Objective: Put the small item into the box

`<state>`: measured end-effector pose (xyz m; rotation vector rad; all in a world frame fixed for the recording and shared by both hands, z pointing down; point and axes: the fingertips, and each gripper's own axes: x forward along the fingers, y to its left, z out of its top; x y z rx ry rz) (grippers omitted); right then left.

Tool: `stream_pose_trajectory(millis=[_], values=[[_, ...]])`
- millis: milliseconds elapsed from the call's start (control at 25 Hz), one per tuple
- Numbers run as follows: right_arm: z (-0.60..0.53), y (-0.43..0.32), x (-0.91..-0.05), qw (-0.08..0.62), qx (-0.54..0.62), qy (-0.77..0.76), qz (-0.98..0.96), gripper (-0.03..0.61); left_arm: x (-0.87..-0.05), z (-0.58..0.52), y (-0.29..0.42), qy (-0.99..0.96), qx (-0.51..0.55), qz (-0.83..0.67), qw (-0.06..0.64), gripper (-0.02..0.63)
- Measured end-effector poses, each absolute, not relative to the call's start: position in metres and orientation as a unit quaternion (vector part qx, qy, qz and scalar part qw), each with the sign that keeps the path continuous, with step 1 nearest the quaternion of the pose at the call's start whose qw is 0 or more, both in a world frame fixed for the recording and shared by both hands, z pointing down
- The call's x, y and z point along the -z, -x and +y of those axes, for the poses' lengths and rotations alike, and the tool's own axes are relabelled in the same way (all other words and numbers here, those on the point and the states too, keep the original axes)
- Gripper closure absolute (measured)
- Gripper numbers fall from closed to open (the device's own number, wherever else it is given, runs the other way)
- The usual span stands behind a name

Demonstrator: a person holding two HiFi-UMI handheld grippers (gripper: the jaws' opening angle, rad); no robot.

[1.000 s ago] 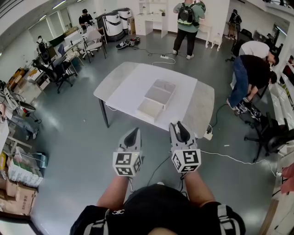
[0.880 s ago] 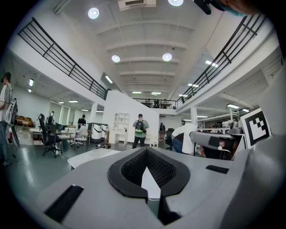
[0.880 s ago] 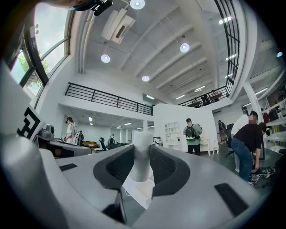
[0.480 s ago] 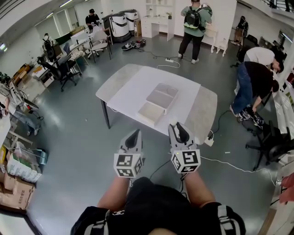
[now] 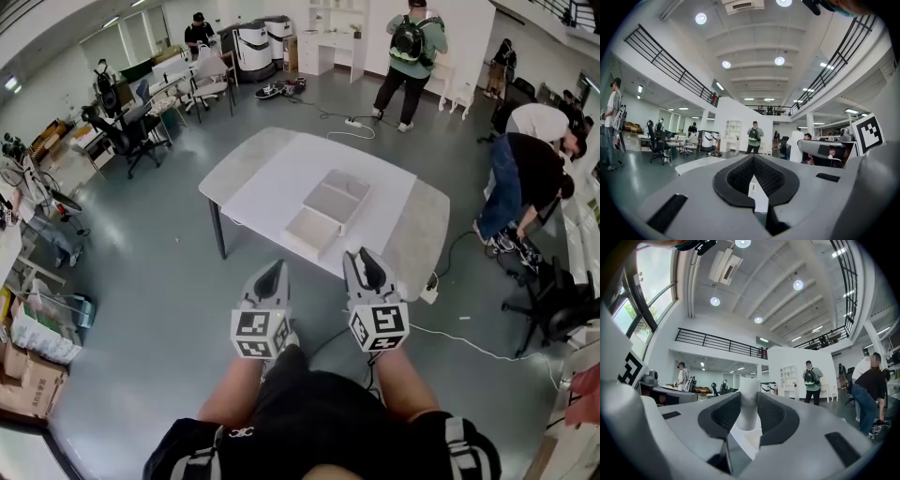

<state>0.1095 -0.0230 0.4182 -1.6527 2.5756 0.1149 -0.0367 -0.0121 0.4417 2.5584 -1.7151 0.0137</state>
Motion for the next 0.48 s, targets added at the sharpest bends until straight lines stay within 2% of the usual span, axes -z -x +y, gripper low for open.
stream_pose_trajectory(millis=[480], values=[[-0.073, -0.094, -0.427, 0.022, -0.037, 0.540, 0.840, 0.471, -0.452, -0.066, 0.049, -0.833, -0.010, -0.552, 0.042, 0.601]])
